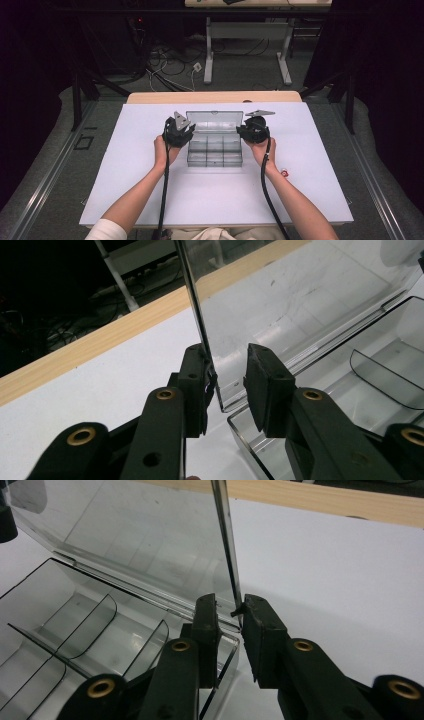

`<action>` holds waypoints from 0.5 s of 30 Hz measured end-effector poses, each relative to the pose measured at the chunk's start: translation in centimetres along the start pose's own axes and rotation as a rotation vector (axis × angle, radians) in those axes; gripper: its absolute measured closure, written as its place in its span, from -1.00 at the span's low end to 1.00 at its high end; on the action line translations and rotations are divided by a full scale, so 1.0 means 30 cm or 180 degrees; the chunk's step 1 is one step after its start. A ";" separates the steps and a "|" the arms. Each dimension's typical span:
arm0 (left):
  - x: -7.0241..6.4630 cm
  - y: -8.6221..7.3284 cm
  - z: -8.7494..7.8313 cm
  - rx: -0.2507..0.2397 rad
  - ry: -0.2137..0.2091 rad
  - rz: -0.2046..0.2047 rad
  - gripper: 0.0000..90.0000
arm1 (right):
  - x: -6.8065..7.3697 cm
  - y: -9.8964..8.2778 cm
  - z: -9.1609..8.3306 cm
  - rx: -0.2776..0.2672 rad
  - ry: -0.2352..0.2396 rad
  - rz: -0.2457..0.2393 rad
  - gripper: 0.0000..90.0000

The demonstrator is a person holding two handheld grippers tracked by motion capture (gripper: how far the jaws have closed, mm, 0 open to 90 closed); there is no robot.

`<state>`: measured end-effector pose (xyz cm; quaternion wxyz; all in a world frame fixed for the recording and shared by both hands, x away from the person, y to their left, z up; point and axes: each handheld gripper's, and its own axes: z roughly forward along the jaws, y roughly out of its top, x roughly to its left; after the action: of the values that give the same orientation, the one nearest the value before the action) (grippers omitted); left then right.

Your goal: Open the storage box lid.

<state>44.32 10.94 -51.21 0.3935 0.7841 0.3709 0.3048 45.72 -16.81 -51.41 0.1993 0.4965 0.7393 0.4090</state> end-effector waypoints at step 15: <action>-0.005 -0.006 0.025 0.0164 0.0120 0.0055 0.46 | 0.007 0.003 0.026 0.0092 -0.0118 -0.0049 0.67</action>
<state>44.75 10.60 -51.76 0.3634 0.7913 0.3791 0.3132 46.24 -16.29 -51.77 0.2089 0.5011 0.7451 0.3874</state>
